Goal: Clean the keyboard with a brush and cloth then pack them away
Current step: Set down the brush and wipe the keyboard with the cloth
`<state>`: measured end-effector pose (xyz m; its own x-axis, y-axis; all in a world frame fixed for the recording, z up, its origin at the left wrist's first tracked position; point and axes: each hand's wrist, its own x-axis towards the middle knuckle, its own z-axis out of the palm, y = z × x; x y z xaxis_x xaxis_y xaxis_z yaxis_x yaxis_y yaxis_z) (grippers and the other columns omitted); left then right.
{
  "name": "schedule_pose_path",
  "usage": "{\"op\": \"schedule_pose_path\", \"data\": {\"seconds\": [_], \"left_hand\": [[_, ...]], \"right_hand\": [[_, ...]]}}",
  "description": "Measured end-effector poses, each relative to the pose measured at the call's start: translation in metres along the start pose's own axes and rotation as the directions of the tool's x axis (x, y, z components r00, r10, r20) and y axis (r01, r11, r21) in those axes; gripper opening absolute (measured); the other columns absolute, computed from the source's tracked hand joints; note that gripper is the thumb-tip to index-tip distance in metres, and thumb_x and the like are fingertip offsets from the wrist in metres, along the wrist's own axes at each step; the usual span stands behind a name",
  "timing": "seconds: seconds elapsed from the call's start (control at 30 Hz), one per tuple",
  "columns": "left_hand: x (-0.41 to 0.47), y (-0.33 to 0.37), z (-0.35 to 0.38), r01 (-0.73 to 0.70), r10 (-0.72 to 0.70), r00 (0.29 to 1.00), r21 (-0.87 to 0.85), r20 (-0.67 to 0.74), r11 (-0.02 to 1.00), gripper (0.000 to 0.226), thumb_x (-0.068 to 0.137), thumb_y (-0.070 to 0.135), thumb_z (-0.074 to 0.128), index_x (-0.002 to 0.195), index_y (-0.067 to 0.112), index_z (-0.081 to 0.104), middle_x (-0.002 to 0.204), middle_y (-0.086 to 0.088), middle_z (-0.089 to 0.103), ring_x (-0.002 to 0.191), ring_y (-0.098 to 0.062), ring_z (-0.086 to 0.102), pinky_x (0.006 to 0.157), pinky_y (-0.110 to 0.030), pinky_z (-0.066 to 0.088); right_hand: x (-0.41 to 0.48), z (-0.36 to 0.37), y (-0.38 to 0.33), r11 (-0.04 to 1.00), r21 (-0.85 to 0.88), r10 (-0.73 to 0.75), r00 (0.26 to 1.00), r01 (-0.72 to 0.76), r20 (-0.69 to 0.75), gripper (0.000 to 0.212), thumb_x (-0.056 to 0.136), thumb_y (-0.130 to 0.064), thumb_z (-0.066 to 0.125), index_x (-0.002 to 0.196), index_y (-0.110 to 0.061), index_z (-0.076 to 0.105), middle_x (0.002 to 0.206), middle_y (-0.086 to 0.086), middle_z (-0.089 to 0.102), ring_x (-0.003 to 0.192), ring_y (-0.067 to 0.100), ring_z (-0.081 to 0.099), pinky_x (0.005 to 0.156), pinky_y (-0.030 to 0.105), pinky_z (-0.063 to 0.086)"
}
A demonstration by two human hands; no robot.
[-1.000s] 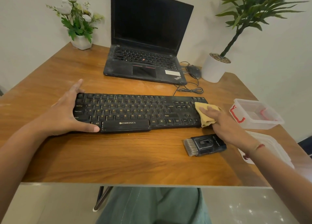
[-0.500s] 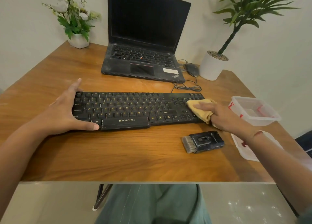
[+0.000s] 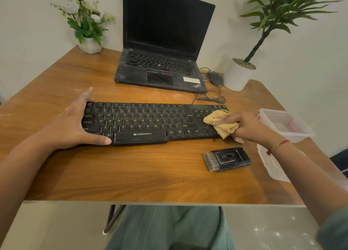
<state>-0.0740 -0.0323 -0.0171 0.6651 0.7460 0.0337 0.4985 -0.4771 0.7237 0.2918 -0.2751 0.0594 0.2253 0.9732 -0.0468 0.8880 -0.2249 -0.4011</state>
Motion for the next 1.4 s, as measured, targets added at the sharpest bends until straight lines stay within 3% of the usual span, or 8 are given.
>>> {"op": "schedule_pose_path", "data": {"seconds": [0.2, 0.33, 0.43, 0.57, 0.77, 0.93, 1.17, 1.4], "left_hand": [[0.001, -0.002, 0.000, 0.001, -0.001, 1.000, -0.003, -0.004, 1.000, 0.152, 0.018, 0.085, 0.073, 0.145, 0.049, -0.002, 0.148, 0.001, 0.032, 0.133, -0.024, 0.036, 0.110, -0.053, 0.031], [0.001, -0.003, -0.001, -0.005, 0.005, 1.000, -0.006, 0.005, 1.000, 0.149, 0.019, 0.084, 0.074, 0.146, 0.046, 0.005, 0.150, 0.001, 0.031, 0.133, -0.023, 0.036, 0.110, -0.052, 0.031], [0.000, -0.002, -0.001, -0.014, 0.014, 1.000, -0.010, 0.001, 1.000, 0.142, 0.019, 0.085, 0.073, 0.142, 0.053, 0.010, 0.150, 0.000, 0.031, 0.133, -0.023, 0.036, 0.110, -0.051, 0.031], [0.000, 0.000, -0.001, -0.023, 0.024, 1.000, -0.016, 0.002, 1.000, 0.133, 0.018, 0.085, 0.072, 0.132, 0.060, 0.007, 0.150, 0.001, 0.031, 0.133, -0.022, 0.036, 0.110, -0.050, 0.031], [0.000, -0.001, 0.000, -0.012, 0.012, 1.000, -0.007, 0.009, 1.000, 0.140, 0.018, 0.086, 0.072, 0.140, 0.053, 0.012, 0.150, 0.001, 0.031, 0.131, -0.022, 0.036, 0.109, -0.049, 0.033], [0.001, -0.003, -0.001, -0.028, 0.028, 1.000, -0.006, 0.012, 1.000, 0.126, 0.019, 0.086, 0.072, 0.128, 0.068, 0.012, 0.150, 0.001, 0.031, 0.132, -0.023, 0.036, 0.108, -0.050, 0.033], [0.000, -0.002, -0.001, -0.042, 0.042, 0.999, -0.018, 0.019, 0.999, 0.119, 0.017, 0.086, 0.072, 0.120, 0.073, 0.012, 0.148, 0.003, 0.033, 0.129, -0.019, 0.038, 0.107, -0.047, 0.034], [0.000, 0.002, -0.002, -0.020, 0.020, 1.000, -0.004, 0.020, 1.000, 0.130, 0.016, 0.086, 0.072, 0.129, 0.065, 0.011, 0.148, 0.001, 0.032, 0.130, -0.021, 0.037, 0.108, -0.048, 0.034]], "right_hand": [[0.000, 0.025, -0.029, 0.980, 0.112, -0.179, 0.976, 0.165, 0.124, 0.037, 0.080, -0.009, 0.072, 0.112, -0.028, 0.067, 0.123, -0.014, 0.049, 0.120, -0.019, 0.032, 0.097, -0.005, 0.021], [-0.001, -0.003, 0.000, 0.994, 0.111, -0.010, 0.997, 0.001, 0.073, 0.066, 0.080, -0.007, 0.071, 0.073, -0.071, 0.056, 0.125, -0.002, 0.061, 0.116, -0.001, 0.049, 0.101, 0.012, 0.031], [-0.001, 0.000, 0.005, 0.986, 0.162, 0.034, 0.999, -0.032, -0.012, 0.062, 0.078, -0.007, 0.073, 0.069, -0.067, 0.060, 0.121, 0.002, 0.065, 0.119, 0.011, 0.053, 0.109, 0.026, 0.034], [-0.007, 0.019, -0.009, 0.977, 0.202, -0.097, 0.990, 0.073, 0.107, 0.049, 0.077, -0.005, 0.073, 0.083, -0.054, 0.069, 0.116, -0.025, 0.054, 0.111, -0.024, 0.043, 0.101, 0.002, 0.028], [-0.008, -0.009, 0.038, 0.999, 0.051, -0.020, 1.000, 0.019, 0.022, 0.074, 0.081, 0.006, 0.066, 0.076, -0.067, 0.061, 0.098, -0.046, 0.056, 0.117, 0.007, 0.055, 0.108, 0.026, 0.037], [-0.008, 0.011, 0.014, 0.995, 0.083, -0.050, 0.999, 0.050, -0.009, 0.051, 0.079, 0.004, 0.069, 0.095, -0.045, 0.067, 0.118, -0.020, 0.058, 0.109, -0.003, 0.052, 0.091, -0.001, 0.034], [-0.023, -0.005, 0.042, 0.999, 0.021, 0.036, 0.994, -0.034, -0.100, 0.088, 0.078, 0.016, 0.061, 0.076, -0.072, 0.057, 0.110, -0.033, 0.055, 0.107, 0.002, 0.056, 0.087, 0.000, 0.036], [-0.025, 0.013, -0.005, 0.991, 0.133, -0.028, 0.999, 0.024, 0.030, 0.056, 0.080, 0.003, 0.066, 0.093, -0.051, 0.069, 0.106, -0.023, 0.065, 0.092, -0.006, 0.058, 0.083, 0.009, 0.045]]}}
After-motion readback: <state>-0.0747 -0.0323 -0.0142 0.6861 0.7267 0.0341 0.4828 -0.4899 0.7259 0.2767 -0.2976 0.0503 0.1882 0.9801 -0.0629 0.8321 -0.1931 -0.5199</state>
